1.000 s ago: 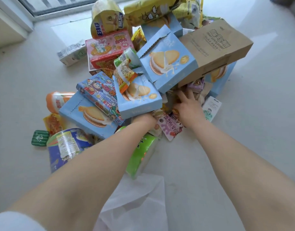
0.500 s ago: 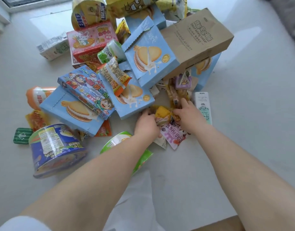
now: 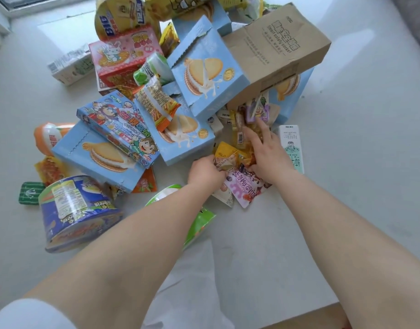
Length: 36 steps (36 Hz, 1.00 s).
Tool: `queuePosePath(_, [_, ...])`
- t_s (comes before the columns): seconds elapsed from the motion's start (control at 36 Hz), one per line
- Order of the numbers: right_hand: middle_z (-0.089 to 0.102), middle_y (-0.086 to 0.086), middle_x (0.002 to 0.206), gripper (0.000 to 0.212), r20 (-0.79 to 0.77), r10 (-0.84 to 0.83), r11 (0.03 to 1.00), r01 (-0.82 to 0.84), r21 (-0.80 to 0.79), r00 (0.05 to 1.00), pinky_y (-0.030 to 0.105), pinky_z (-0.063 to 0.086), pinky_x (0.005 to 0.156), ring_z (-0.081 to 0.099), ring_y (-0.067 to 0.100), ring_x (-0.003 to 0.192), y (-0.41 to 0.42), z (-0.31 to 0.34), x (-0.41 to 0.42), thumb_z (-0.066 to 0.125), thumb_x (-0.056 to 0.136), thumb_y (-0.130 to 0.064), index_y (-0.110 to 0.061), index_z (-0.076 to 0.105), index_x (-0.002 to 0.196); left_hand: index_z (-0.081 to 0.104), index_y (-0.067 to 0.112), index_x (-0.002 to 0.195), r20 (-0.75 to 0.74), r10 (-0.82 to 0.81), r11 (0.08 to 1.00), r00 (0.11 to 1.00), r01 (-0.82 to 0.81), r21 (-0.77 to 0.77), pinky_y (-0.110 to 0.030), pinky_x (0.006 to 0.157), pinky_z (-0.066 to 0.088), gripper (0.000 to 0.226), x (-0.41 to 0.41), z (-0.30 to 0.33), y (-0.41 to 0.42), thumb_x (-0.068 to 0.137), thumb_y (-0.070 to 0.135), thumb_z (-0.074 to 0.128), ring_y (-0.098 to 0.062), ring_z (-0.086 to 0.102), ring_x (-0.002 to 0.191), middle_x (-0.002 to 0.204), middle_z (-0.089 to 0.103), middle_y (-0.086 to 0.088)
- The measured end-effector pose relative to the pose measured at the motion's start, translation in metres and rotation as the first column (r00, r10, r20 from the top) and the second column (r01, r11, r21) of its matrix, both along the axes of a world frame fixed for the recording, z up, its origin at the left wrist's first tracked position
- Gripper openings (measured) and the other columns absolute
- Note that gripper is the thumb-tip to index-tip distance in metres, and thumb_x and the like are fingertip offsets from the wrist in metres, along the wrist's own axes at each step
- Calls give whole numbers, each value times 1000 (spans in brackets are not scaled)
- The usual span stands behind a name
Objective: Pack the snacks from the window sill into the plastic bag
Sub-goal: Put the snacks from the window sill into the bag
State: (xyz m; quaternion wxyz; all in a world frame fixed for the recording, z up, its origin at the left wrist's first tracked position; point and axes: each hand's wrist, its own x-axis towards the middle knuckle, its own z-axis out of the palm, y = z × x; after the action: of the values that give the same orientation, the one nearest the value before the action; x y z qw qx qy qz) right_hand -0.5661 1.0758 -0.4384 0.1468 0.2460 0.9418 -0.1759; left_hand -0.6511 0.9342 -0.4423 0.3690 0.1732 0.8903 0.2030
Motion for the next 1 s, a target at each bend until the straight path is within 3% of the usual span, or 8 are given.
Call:
queuePosePath(0.11, [-11, 1, 158, 99, 30, 59, 998, -60, 33, 998, 49, 35, 107, 10, 36, 141, -1, -6, -8, 65, 79, -5, -29, 1, 151, 62, 16, 105, -24, 20, 1000, 1000, -20, -8, -29, 76, 50, 25, -1, -1, 0, 83, 27, 64, -27, 60, 97, 109, 64, -7])
queuePosePath(0.22, [-7, -1, 158, 86, 54, 117, 991, -120, 57, 992, 46, 45, 96, 17, 34, 135, -9, -10, -10, 53, 80, 3, -25, 13, 150, 60, 13, 110, -44, 58, 998, 997, -58, -4, -32, 82, 50, 30, -2, -3, -1, 84, 26, 66, -28, 59, 102, 113, 62, -9])
queuePosePath(0.33, [4, -6, 157, 70, 161, 113, 993, -116, 10, 980, 53, 39, 101, 10, 30, 140, -17, -12, -12, 48, 85, -7, -24, 21, 148, 58, 11, 114, -56, 37, 999, 998, -37, -10, -33, 86, 48, 33, -3, -3, -5, 86, 27, 65, -29, 56, 107, 117, 59, -11])
queuePosePath(0.47, [27, 3, 148, 57, 100, 69, 997, -72, 26, 993, 42, 39, 98, 24, 31, 131, -20, -14, -3, 53, 88, -14, -22, 35, 141, 57, 12, 115, -68, 24, 999, 997, -26, -32, -30, 80, 45, 33, -4, 1, -9, 86, 25, 65, -30, 55, 105, 119, 55, -12])
queuePosePath(0.56, [32, 7, 141, 51, 119, -19, 1000, 21, -21, 993, 41, 37, 102, 25, 34, 128, -22, -16, 6, 55, 90, -20, -24, 38, 138, 57, 13, 111, -57, 8, 999, 998, -11, -42, -30, 76, 46, 29, -2, 2, -12, 85, 24, 64, -30, 57, 100, 115, 57, -11])
queuePosePath(0.67, [37, 8, 139, 57, 105, -102, 990, 111, -86, 989, 40, 33, 102, 30, 34, 125, -20, -12, 11, 62, 88, -22, -22, 36, 139, 58, 16, 110, -18, 21, 999, 1000, -21, -25, -27, 72, 44, 26, -3, 3, -17, 86, 23, 63, -27, 58, 98, 109, 63, -6])
queuePosePath(0.81, [28, 12, 146, 89, 90, -268, 951, 279, -133, 959, 41, 30, 109, 31, 32, 132, -19, -10, 15, 75, 77, -24, -17, 21, 148, 58, 16, 107, -43, 34, 996, 999, -37, -81, -28, 72, 43, 22, -10, 3, -27, 86, 18, 61, -28, 59, 98, 107, 64, -6])
queuePosePath(1.0, [20, 13, 148, 86, 212, -267, 964, 260, 64, 940, 41, 33, 106, 22, 35, 133, -31, -7, 11, 77, 71, -42, -5, 36, 137, 52, 20, 93, -108, -11, 994, 994, -1, -109, -31, 71, 47, 13, -10, 6, -33, 84, 17, 61, -31, 60, 94, 101, 64, -8])
